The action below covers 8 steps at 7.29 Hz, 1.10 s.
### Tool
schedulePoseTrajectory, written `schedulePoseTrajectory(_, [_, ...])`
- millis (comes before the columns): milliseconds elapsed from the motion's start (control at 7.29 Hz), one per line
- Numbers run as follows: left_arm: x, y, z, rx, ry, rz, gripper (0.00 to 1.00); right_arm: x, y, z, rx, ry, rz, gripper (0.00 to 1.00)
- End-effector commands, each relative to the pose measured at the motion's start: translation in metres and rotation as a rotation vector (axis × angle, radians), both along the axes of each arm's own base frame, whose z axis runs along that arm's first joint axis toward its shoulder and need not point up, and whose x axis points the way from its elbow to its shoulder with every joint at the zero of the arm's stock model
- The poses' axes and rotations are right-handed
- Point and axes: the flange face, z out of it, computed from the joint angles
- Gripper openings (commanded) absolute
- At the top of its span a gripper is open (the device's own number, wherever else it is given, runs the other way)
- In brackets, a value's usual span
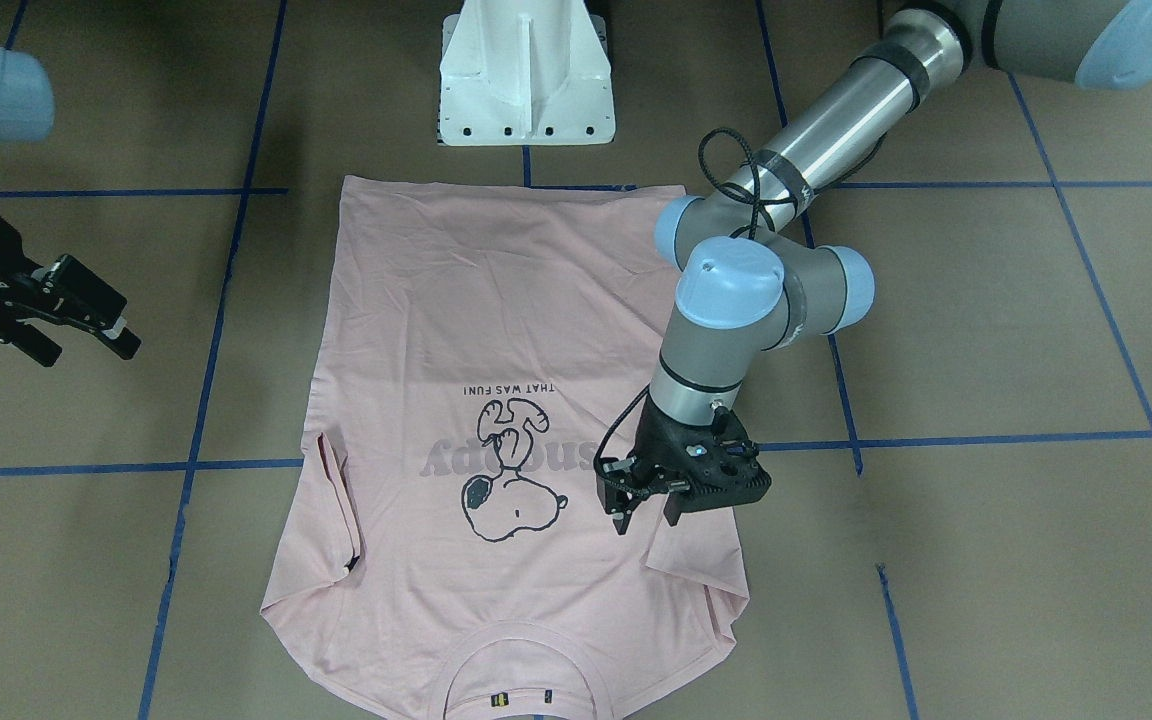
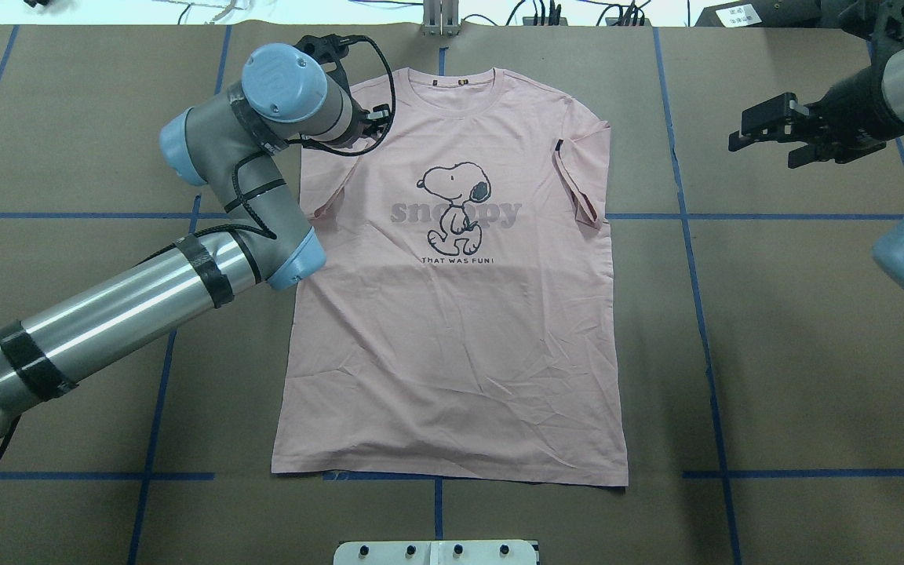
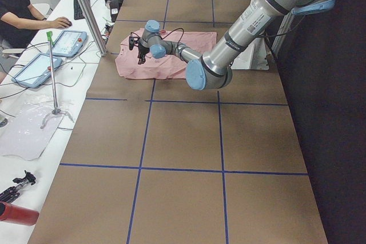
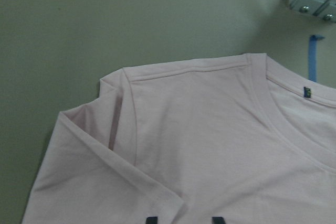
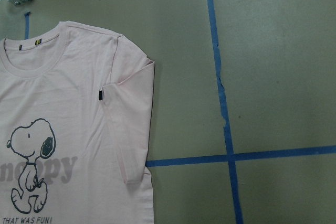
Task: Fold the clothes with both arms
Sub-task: 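Move the right gripper to the hem corner nearest the robot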
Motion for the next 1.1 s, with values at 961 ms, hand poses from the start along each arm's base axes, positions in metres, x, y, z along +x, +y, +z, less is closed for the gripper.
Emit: schedulePoseTrajectory(961, [-0.099,0.131,0.026,-0.035,0.121,0.19,0.77,-0.261,0.353,-0.041,-0.344,0.125,0.397,0.87])
